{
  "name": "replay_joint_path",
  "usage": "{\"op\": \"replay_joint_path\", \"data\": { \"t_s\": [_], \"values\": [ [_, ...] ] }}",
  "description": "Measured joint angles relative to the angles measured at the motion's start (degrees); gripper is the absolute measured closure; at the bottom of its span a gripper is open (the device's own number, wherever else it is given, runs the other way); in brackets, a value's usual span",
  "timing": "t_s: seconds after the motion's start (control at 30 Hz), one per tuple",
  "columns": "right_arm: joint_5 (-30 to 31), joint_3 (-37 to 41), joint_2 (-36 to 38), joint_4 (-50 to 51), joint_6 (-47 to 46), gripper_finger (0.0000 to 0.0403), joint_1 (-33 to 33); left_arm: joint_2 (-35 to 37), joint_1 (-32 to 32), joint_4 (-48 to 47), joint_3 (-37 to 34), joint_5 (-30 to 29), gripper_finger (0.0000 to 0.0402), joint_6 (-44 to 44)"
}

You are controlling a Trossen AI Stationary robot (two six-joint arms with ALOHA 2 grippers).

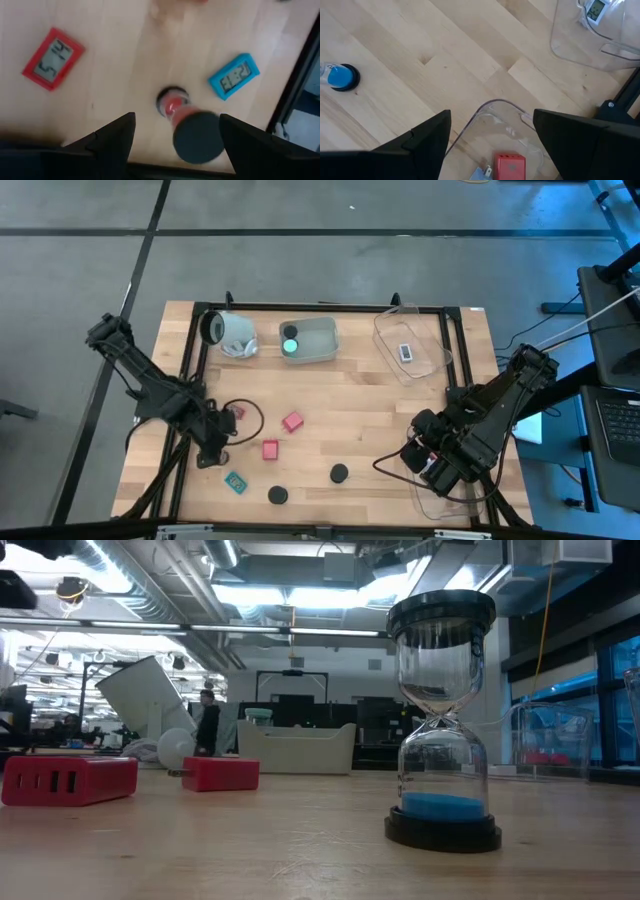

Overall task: Pick & Place Office items
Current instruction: Put the red hourglass into the gray bin

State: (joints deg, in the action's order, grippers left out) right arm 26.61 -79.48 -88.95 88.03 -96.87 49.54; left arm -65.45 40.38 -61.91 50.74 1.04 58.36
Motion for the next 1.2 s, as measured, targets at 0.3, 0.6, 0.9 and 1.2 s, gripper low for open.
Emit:
{"op": "replay_joint_path", "data": {
  "t_s": [0.3,0.6,0.9,1.2],
  "values": [
    [-0.7,0.0,0.0,-0.6,-1.8,0.0117,0.0,0.0,5.1,1.5,0.0,0.0,0.0116,9.3],
    [-2.0,0.0,0.0,-0.9,-3.2,0.0117,0.0,-2.3,10.3,2.1,0.0,-4.7,0.0116,13.9],
    [-2.2,0.0,0.0,-1.0,-3.2,0.0117,0.0,-7.2,11.3,1.5,0.0,-6.1,0.0111,13.2],
    [-2.2,0.0,0.0,-1.3,-3.2,0.0117,0.0,-11.7,11.3,1.6,0.0,-2.2,0.0106,7.1]
  ]
}}
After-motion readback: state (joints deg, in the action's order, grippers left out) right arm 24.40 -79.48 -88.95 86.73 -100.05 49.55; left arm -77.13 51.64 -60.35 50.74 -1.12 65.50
